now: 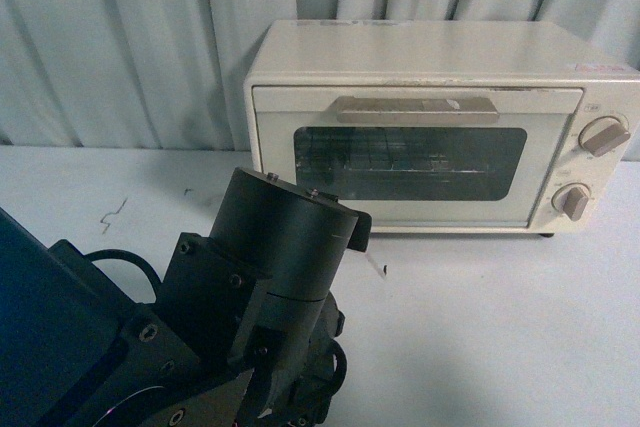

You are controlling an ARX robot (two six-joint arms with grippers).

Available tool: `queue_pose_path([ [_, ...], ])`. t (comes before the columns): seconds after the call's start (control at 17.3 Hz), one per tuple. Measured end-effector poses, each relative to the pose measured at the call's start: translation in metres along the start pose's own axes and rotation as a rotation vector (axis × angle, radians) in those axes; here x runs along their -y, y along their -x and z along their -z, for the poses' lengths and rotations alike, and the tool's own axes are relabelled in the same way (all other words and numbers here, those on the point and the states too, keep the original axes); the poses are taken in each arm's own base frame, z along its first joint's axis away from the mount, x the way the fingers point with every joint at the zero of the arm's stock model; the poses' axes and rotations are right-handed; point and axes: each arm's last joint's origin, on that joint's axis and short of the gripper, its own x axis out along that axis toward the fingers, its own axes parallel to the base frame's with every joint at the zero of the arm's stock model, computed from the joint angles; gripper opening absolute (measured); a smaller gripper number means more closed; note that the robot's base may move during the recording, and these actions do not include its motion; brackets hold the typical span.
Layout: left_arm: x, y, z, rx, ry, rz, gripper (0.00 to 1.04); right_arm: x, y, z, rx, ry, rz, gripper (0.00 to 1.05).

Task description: Open oven

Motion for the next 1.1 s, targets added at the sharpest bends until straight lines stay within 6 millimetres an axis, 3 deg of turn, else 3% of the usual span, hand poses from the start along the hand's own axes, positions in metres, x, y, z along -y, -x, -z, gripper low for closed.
queue_pose_path([
  [0.17,0.0,0.0,0.0,0.0,-0.001,0.0,0.98,0.0,0.0,0.001,-0.006,-0.002,-0.002,0.98],
  [0.29,0.0,0.0,-0.001,0.001,-0.001,0.0,0.98,0.005,-0.002,0.0,-0.367,-0.22,-0.033,0.98],
  [0.35,0.0,0.0,-0.001,0.0,-0.001,0.0,0.98,0.01,-0.003,-0.006,-0.396,-0.301,-0.009,0.98],
  [0.52,0.0,0.0,-0.001,-0.001,-0.002,-0.001,0.98,0.013,0.0,-0.051,-0.228,-0.292,-0.028,0.98],
  [0.58,0.0,0.0,-0.001,-0.001,-0.002,-0.001,0.98,0.009,-0.004,-0.053,-0.215,-0.251,-0.065,0.98],
  [0.87,0.0,0.0,-0.001,-0.001,-0.001,-0.001,0.98,-0.01,-0.067,-0.033,-0.285,-0.013,-0.077,0.51],
  [1.1,0.0,0.0,-0.001,-0.001,-0.001,0.0,0.98,-0.044,-0.11,-0.03,-0.303,0.091,-0.114,0.11],
])
